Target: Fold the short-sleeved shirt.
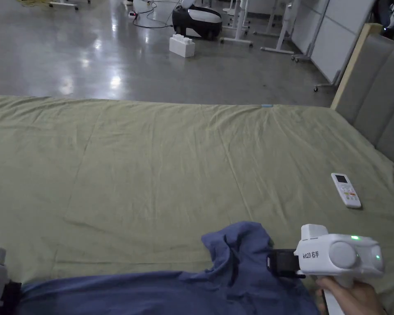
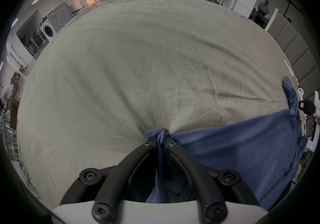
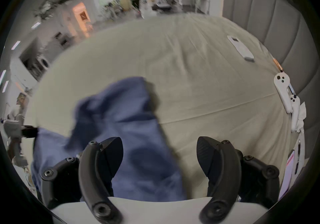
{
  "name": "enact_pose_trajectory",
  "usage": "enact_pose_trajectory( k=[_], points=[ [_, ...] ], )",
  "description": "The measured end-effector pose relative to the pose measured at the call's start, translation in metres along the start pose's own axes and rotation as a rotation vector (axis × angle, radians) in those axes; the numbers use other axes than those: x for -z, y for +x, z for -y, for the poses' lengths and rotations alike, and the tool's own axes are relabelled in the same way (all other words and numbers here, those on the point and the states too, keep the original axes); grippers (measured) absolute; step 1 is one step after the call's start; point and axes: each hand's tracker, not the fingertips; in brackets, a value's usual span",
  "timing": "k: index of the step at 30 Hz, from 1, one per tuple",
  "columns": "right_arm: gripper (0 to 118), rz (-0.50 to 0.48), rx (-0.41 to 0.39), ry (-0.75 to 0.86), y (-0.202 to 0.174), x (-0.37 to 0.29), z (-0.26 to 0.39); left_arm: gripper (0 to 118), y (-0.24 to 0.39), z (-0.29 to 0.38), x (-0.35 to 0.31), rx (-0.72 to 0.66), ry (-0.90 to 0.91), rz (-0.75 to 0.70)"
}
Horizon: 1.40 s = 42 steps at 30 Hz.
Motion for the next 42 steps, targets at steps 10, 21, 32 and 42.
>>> enact_pose_trajectory(
  k=[10, 21, 32, 42],
  points=[
    [0, -0.023, -0.166, -0.069, -0.018, -0.004, -0.002, 8, 0.005, 0.000, -0.007, 0.049, 0.023, -0.034],
    [0, -0.151, -0.144, 0.224, 0.008, -0.161, 0.085, 8, -0.068, 0.102, -0.163, -0.106, 0.346, 0.241],
    [0, -0.193, 0.016, 0.207, 0.028, -0.214, 0.266, 8, -0.089, 0.264, -0.168, -0.191, 0.283, 0.321],
    [34, -0.145, -0.005, 0.117, 0.016, -0.172, 0.291, 82, -0.088, 0.285, -0.125, -0.062, 0.255, 0.184]
  ],
)
